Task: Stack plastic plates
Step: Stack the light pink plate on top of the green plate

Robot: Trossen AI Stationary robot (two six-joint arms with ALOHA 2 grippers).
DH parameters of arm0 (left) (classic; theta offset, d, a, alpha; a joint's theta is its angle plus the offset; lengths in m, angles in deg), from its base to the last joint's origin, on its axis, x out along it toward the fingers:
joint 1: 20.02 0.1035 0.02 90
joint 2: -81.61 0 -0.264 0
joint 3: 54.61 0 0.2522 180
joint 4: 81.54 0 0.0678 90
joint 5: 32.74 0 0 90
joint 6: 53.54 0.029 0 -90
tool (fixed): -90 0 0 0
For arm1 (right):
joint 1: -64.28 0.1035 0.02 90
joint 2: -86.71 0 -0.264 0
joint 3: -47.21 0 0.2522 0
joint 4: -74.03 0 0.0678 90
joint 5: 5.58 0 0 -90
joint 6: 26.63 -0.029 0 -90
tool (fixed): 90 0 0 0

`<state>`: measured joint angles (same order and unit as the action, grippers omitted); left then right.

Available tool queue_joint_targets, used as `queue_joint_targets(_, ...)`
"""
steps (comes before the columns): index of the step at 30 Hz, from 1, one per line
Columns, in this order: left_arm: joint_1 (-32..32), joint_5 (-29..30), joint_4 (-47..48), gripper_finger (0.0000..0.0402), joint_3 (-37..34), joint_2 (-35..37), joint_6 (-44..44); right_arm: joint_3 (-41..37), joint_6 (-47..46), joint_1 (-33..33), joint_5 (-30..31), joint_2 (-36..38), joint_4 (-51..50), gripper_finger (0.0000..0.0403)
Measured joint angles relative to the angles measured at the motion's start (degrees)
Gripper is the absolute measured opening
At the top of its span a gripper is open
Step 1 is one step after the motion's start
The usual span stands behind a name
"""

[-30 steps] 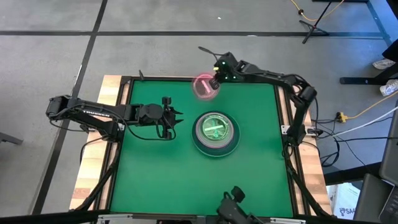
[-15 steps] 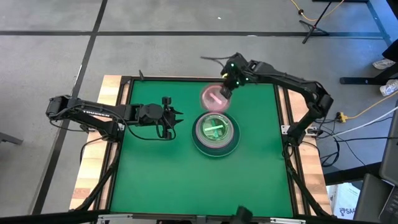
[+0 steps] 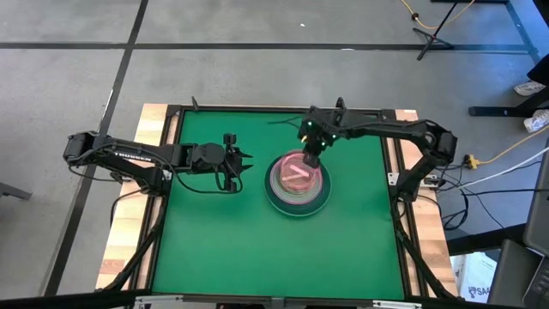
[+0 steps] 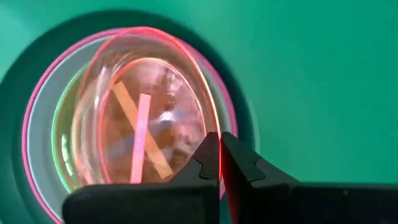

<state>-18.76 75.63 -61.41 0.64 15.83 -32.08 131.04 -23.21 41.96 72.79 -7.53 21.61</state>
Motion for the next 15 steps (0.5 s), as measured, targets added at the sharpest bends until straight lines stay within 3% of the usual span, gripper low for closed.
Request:
queue_joint_targets(11, 0.00, 0.04, 0.02, 0.0121, -0.02, 0.00, 0.00, -4.39, -0.53, 3.35, 0.63, -0.91, 8.17, 0.0002)
queue_joint_targets(15, -0.04, 0.04, 0.00, 0.0121, -0.02, 0.00, 0.07, -4.51, -0.16, 3.31, 0.57, -0.92, 8.59, 0.0033)
